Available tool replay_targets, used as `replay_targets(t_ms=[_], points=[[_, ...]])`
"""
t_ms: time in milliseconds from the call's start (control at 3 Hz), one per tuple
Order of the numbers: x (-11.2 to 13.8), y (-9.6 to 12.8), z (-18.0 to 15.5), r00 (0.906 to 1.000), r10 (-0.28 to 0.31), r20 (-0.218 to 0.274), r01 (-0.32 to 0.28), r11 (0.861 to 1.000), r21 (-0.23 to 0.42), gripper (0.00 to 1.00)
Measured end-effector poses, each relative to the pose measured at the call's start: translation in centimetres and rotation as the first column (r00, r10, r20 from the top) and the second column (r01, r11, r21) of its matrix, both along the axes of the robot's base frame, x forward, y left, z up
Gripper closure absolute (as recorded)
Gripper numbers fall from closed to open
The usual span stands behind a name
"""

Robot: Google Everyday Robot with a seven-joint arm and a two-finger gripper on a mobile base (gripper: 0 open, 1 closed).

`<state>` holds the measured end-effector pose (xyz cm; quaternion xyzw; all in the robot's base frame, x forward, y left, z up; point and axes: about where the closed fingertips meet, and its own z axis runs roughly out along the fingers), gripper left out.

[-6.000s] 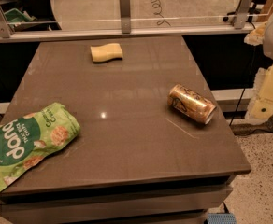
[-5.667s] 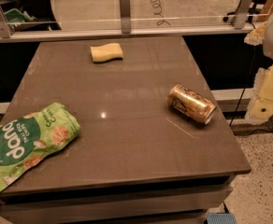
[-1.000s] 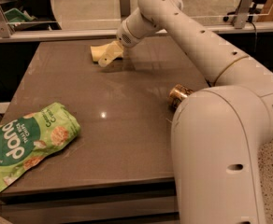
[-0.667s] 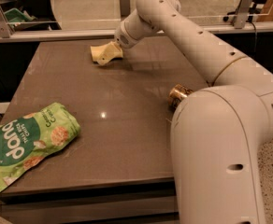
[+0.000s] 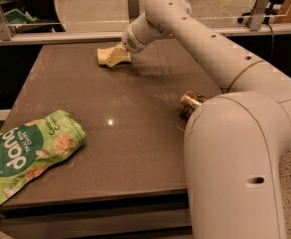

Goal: Move sponge near orange can

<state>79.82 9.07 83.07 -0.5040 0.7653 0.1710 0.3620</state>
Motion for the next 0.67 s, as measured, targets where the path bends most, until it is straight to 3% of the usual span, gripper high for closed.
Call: replay_targets(t_ms=[333, 667], points=[[-0.6, -0.7, 1.4, 0.9997, 0.004, 0.025, -0.004, 1.0, 0.013, 0.89], [-2.4, -2.8, 4.5, 0.9971, 0.026, 0.071, -0.028, 0.999, 0.019, 1.0]])
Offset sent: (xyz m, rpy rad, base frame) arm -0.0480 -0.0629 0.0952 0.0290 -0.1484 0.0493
